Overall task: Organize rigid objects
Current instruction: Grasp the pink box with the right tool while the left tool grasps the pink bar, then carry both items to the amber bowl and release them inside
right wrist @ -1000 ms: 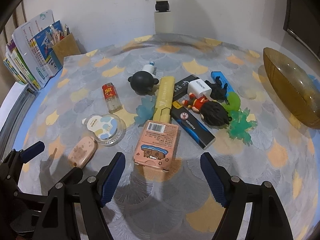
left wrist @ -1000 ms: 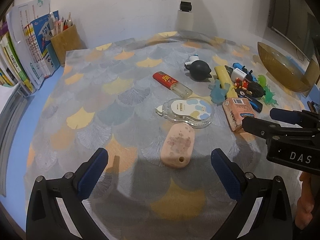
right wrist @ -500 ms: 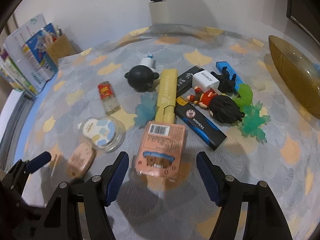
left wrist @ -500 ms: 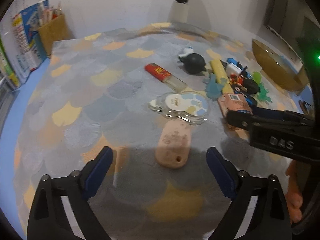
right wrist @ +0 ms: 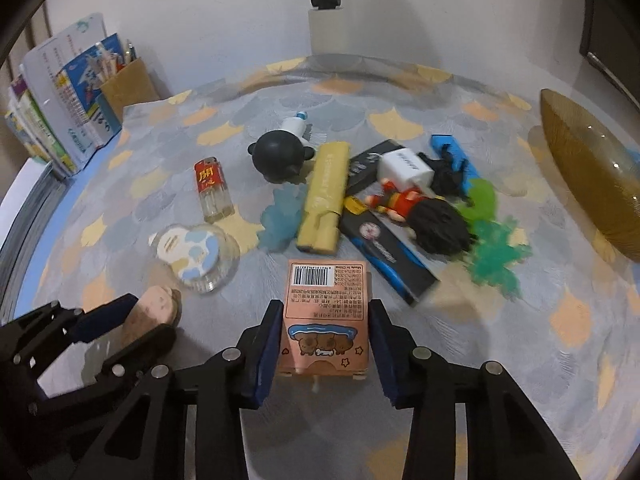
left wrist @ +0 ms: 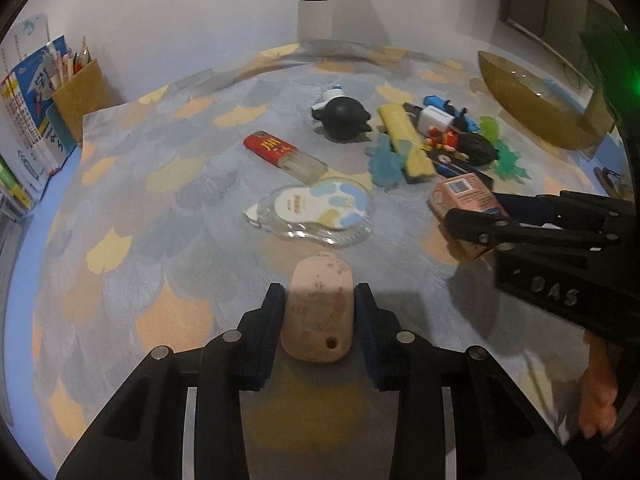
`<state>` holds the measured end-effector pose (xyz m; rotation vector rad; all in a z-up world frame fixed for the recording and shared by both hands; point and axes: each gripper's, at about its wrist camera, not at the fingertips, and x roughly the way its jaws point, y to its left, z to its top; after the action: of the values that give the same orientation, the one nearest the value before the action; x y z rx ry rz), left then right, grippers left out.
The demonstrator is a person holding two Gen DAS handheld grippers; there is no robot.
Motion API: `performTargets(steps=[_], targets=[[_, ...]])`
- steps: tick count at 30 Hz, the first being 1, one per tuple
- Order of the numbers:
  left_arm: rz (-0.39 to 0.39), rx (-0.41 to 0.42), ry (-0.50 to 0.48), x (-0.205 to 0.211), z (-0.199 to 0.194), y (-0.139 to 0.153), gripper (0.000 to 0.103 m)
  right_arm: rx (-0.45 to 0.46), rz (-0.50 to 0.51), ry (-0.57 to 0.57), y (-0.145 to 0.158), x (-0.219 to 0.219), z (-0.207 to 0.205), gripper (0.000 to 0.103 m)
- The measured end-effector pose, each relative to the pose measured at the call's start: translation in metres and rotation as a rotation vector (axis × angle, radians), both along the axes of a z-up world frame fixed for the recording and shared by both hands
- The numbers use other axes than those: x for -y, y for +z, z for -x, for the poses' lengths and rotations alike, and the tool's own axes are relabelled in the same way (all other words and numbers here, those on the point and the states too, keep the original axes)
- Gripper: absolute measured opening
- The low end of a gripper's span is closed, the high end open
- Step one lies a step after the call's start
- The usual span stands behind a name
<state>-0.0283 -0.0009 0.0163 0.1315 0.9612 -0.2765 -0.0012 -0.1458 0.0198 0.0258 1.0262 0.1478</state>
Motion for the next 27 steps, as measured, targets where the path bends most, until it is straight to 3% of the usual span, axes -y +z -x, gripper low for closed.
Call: performTargets(steps=[6, 10, 16, 18, 20, 22, 24, 27], targets=[[0.034, 0.004, -0.012, 0.012, 0.024, 0.005, 0.032, 0.012, -0.015, 0.005, 0.016, 0.042, 0.035, 0.041], [0.054, 0.009, -0.040, 0.026, 0.034, 0.008, 0.032, 0.047, 0.032, -0.005, 0.025, 0.068, 0.062, 0.041], [0.054, -0.008, -0.045, 0.045, 0.041, 0.002, 0.032, -0.002, -0.006, -0.019, 0.003, 0.098, 0.077, 0.041], [0.048, -0.012, -0.039, 0.047, 0.043, 0.001, 0.032, -0.018, -0.016, -0.025, -0.004, 0.102, 0.078, 0.043], [0.046, -0.016, -0.032, 0.047, 0.044, 0.000, 0.032, -0.009, -0.052, -0.013, -0.004, 0.103, 0.080, 0.059], [0.042, -0.016, -0.024, 0.047, 0.046, 0.001, 0.032, 0.004, -0.032, -0.008, -0.005, 0.098, 0.082, 0.060], [0.038, -0.005, -0.020, 0.047, 0.047, 0.005, 0.032, 0.034, 0.076, -0.004, -0.007, 0.086, 0.085, 0.044], [0.000, 0.038, -0.024, 0.058, 0.043, 0.020, 0.032, 0.074, 0.178, 0.000, 0.001, 0.077, 0.090, 0.040]])
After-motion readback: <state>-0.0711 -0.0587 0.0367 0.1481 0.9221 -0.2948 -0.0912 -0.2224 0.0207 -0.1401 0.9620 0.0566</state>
